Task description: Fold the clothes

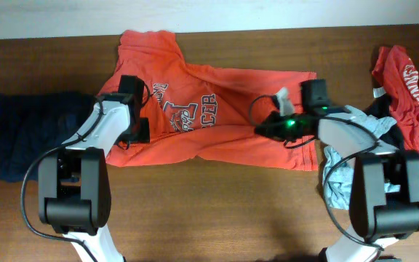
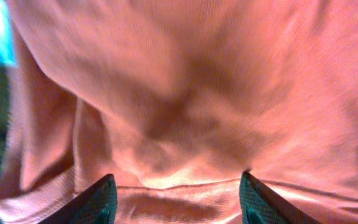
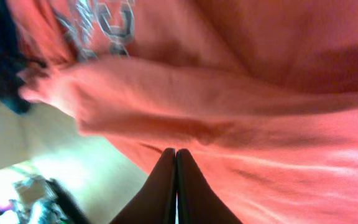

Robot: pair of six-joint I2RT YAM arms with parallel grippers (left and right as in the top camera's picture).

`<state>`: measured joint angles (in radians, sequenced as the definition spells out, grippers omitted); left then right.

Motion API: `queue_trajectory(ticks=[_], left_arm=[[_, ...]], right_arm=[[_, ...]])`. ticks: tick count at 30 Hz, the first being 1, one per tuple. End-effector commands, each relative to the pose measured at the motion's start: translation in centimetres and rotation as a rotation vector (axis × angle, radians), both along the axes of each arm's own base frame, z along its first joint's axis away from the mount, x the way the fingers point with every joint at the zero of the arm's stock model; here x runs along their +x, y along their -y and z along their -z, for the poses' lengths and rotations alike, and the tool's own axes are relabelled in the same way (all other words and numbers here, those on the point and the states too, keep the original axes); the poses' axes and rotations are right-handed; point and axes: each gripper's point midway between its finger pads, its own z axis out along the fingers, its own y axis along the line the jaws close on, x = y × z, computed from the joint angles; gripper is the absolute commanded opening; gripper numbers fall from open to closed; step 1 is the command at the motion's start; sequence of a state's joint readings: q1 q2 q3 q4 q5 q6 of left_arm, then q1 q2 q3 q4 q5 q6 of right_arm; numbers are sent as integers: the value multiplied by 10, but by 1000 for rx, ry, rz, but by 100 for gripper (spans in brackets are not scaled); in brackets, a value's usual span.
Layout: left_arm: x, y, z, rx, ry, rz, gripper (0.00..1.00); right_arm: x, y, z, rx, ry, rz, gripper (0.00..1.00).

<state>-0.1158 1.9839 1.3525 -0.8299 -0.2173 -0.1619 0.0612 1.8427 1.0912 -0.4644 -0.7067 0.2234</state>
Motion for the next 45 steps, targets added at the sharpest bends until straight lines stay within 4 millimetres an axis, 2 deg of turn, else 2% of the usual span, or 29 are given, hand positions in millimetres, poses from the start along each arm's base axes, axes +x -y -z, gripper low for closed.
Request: queue_trajectory(ticks=[1,4,7,11,12,16,18,19,20,21,25,28,30,33,36,37,38,39,41,43,45], left_arm=[[25,6,-44,-45,132,-8,67],[29,9,-48,-65,153,0,67],[41,22,-42,-129,190,41,67],[59,33,-34,-172,238,95,67],[60,33,-17,-168,211,113,67],[59,33,15,-164,159,114,66],[60,33,24,-163,148,112,66],[60,32,28,-162,144,111,66],[61,27,28,-138,148,103,65],[61,23,28,-117,149,98,63],[61,-2,26,-27,148,60,62],[59,-21,27,-29,142,16,62],[60,-26,26,-34,147,4,63],[69,-26,13,-35,164,3,63],[81,-24,-30,-48,190,6,63],[84,-15,-59,-92,202,17,64],[82,-9,-78,-127,207,26,64],[80,-5,-87,-145,208,29,70],[68,6,-106,-200,195,17,73],[52,13,-108,-253,144,-32,76],[30,23,-101,-318,51,-78,75]], right_arm=[[-1,0,9,-209,65,-58,4],[-8,1,18,-299,50,-77,4],[-24,-3,22,-321,13,-131,4],[-34,8,30,-383,-40,-126,4],[-37,16,37,-428,-63,-120,4],[-39,17,45,-435,-84,-124,4],[-41,24,51,-474,-118,-87,4],[-44,36,58,-536,-157,-49,4],[-51,51,64,-612,-208,-2,5],[-54,59,67,-650,-237,32,4],[-70,90,69,-785,-358,207,4],[-74,97,69,-793,-386,238,4],[-71,95,69,-783,-365,205,4],[-71,95,68,-778,-359,188,4],[-65,94,58,-767,-325,201,4],[-59,91,44,-744,-281,206,4],[-55,84,34,-705,-242,182,4],[-53,80,28,-683,-221,169,4],[-47,69,6,-613,-149,154,9],[-44,65,-7,-585,-114,161,18],[-43,66,-11,-582,-98,167,25]])
